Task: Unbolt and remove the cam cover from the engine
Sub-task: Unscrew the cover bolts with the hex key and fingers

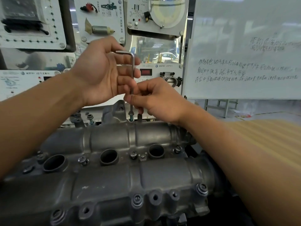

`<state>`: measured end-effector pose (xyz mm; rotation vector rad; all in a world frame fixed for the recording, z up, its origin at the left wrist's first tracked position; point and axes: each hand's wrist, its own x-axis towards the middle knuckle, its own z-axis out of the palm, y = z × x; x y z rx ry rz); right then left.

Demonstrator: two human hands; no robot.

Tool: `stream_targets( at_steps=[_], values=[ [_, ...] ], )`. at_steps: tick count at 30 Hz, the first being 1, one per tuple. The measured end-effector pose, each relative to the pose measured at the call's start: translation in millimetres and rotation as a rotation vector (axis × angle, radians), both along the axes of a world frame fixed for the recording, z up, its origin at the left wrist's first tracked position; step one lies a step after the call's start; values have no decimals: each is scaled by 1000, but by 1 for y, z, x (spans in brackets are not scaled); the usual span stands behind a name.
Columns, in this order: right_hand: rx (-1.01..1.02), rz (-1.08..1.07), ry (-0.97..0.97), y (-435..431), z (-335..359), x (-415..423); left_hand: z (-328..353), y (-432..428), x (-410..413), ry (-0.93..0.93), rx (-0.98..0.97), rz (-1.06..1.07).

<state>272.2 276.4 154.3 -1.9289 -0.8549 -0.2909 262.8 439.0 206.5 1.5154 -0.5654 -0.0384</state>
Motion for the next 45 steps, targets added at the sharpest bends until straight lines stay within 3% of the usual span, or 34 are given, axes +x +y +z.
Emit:
stream_targets(
  at_steps=[11,21,30,37,45],
  values=[
    [9,-7,1,-1,-1,-3,-6,1,-8,-159,2,-61],
    [-18,1,-16,1,0,-7,-14,-16,-9,-355,31,368],
    [-2,11,-26,-1,-1,-4,-11,-11,-12,-216,-45,281],
    [-39,8,-21,-2,-1,-3,-10,-3,-9,-168,59,120],
    [-52,10,-19,-1,-1,-5,-10,-6,-13,-194,60,177]
  ],
)
